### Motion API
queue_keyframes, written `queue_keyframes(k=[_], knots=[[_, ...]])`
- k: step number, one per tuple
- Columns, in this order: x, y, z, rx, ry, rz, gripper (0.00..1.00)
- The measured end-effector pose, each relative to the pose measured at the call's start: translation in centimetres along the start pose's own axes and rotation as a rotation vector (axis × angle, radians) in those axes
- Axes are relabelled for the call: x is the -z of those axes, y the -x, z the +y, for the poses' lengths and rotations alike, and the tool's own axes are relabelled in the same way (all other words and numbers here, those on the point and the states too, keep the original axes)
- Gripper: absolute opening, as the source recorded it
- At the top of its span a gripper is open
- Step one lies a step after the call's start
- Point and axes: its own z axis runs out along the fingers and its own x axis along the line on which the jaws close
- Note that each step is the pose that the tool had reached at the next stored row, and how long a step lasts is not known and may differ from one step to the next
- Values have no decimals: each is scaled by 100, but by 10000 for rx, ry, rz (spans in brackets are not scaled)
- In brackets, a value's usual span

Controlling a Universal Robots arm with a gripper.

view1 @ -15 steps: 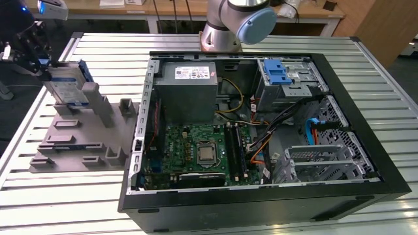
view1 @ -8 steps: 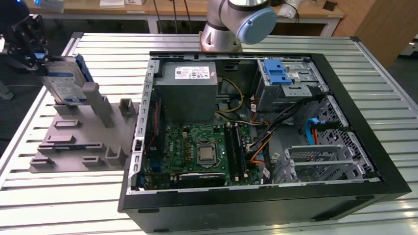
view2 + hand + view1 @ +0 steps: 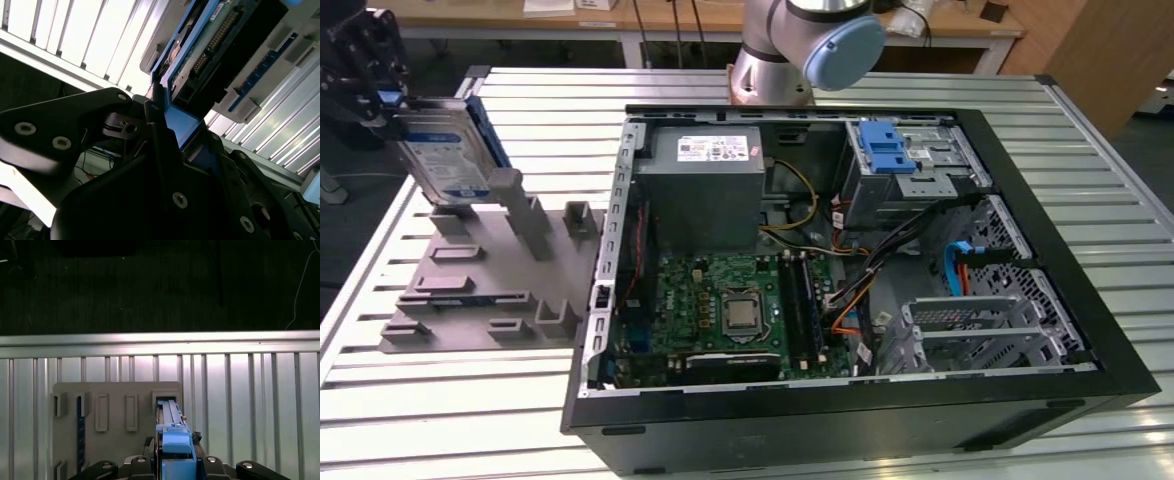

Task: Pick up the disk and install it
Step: 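Pick up the disk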

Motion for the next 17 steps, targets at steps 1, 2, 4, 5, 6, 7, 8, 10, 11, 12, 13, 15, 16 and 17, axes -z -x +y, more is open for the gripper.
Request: queue_keyframes(k=[1, 2, 4, 5, 6, 7, 8, 10, 11, 12, 13, 15, 16, 17], knots=[[27, 1, 1, -1, 0, 0, 36], [53, 1, 1, -1, 0, 0, 36], [101, 2, 2, 0, 0, 1, 36], [121, 3, 2, 0, 0, 2, 36], [136, 3, 3, 0, 0, 2, 36], [151, 4, 3, -1, 0, 3, 36], [165, 4, 3, 0, -1, 2, 36], [180, 4, 4, 0, -2, 2, 36], [180, 4, 4, 0, -3, 2, 36], [180, 4, 4, 0, -3, 2, 36], [181, 5, 4, -1, -2, 2, 36], [182, 5, 4, -1, 0, 3, 36], [182, 5, 4, -1, -1, 3, 36], [182, 5, 4, -1, 0, 3, 36]])
